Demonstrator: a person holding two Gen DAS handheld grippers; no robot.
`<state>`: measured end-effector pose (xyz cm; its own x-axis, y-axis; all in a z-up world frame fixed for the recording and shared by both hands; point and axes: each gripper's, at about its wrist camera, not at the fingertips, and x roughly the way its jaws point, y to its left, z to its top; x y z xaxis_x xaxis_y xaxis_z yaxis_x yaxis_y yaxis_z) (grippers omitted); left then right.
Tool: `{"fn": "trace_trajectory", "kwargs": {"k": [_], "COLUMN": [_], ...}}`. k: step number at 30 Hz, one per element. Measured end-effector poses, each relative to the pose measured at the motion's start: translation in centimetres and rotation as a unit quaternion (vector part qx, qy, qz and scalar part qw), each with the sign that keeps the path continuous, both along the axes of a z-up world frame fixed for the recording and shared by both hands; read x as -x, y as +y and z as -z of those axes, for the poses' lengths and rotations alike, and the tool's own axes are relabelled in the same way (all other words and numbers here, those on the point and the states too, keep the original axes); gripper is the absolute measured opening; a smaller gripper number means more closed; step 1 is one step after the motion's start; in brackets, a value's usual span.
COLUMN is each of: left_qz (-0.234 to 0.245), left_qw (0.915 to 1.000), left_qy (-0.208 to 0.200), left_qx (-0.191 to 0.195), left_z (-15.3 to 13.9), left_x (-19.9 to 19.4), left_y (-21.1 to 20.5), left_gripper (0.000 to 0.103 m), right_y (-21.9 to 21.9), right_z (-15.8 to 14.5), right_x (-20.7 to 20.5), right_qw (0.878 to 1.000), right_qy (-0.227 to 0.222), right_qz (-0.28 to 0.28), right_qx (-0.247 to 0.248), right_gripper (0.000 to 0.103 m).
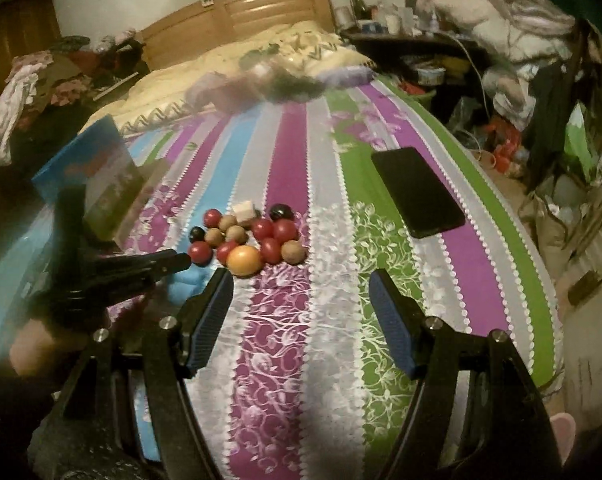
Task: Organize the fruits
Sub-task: 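Move both open tools back to the fruit cluster, then grasp a brown round fruit with the right tool while the left tool grasps a red tomato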
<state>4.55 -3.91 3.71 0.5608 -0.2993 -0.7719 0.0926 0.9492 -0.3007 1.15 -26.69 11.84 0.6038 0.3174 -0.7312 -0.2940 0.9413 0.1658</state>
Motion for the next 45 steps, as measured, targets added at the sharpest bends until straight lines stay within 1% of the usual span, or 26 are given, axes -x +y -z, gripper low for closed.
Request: {"fn": "trace_trajectory", "kwargs": {"k": [4,6,10,13,14,15,16,17,18,20,24,27,32,35,37,38,39,43,45], "left_qz": [-0.011,-0.013,-0.008,-0.002,0.0,0.0,0.0,-0.001,-0.002,-0.006,0.001,-0.003,-0.004,-0.006,-0.007,-0.009,-0.01,-0.016,-0.022], "left_qw": [0.9998,0.9998,0.9996,0.9997,0.9998,0.9998,0.9998,0.9999,0.9999,0.9999,1.0,1.0,1.0,0.9999,0.9999,0.9999,0.9999,0.9999,0.9998], "left_qy": [0.003,0.001,-0.008,-0.008,-0.007,-0.007,-0.005,-0.008,-0.01,-0.012,-0.008,-0.003,-0.002,0.001,0.001,0.001,0.002,0.0,-0.005], "left_qx": [-0.019,-0.014,-0.024,-0.022,-0.02,-0.019,-0.018,-0.015,-0.014,-0.007,0.002,0.008,0.009,0.01,0.01,0.01,0.01,0.003,-0.003], "left_z": [1.4,1.8,2.4,2.3,2.3,2.2,2.1,1.9,1.8,1.4,1.3,1.6,1.7,2.0,2.0,2.0,2.0,1.5,0.8], "left_x": [-1.1,-1.3,-1.8,-2.4,-2.5,-2.6,-2.5,-2.2,-1.9,-1.0,0.3,0.4,0.0,-0.2,-0.3,-0.3,-0.3,-0.1,0.1], "left_y": [-0.3,-0.2,-0.7,-1.0,-1.0,-0.9,-0.8,-0.7,-0.6,-0.3,-0.4,-0.3,-0.4,-0.3,-0.4,-0.4,-0.4,-0.5,-0.4], "left_gripper": [0.027,0.029,0.034,0.034,0.032,0.028,0.027,0.027,0.027,0.027,0.027,0.027,0.027,0.027,0.027,0.027,0.027,0.027,0.027], "right_y": [-0.2,-0.2,0.0,0.2,0.3,0.4,0.5,0.7,0.9,1.4,3.0,3.5,4.4,4.9,4.9,4.7,4.7,4.5,4.2], "right_z": [1.3,1.8,2.7,3.4,3.8,4.3,4.9,5.2,5.7,6.3,7.9,8.6,9.2,9.4,9.5,9.5,9.4,8.7,7.8], "right_x": [-0.8,-1.1,-1.6,-2.4,-2.8,-3.3,-3.8,-4.3,-4.8,-5.6,-7.1,-7.9,-8.6,-9.0,-9.2,-9.2,-9.2,-8.5,-8.0], "right_qw": [1.0,1.0,0.999,0.999,0.999,0.998,0.998,0.997,0.996,0.995,0.99,0.987,0.985,0.983,0.983,0.984,0.985,0.988,0.991], "right_qy": [0.014,0.02,0.026,0.028,0.03,0.034,0.039,0.044,0.05,0.048,0.048,0.045,0.026,0.025,0.025,0.024,0.024,0.019,0.022], "right_qz": [-0.004,-0.008,-0.018,-0.031,-0.038,-0.045,-0.054,-0.059,-0.067,-0.083,-0.132,-0.148,-0.161,-0.171,-0.169,-0.162,-0.158,-0.136,-0.106], "right_qx": [-0.002,-0.004,-0.004,-0.008,-0.011,-0.014,-0.014,-0.011,-0.007,0.001,0.031,0.042,0.062,0.065,0.069,0.072,0.07,0.07,0.073], "right_gripper": [0.071,0.071,0.071,0.071,0.071,0.066,0.061,0.051,0.049,0.048,0.048,0.048,0.049,0.048,0.04,0.03,0.026,0.026,0.026]}}
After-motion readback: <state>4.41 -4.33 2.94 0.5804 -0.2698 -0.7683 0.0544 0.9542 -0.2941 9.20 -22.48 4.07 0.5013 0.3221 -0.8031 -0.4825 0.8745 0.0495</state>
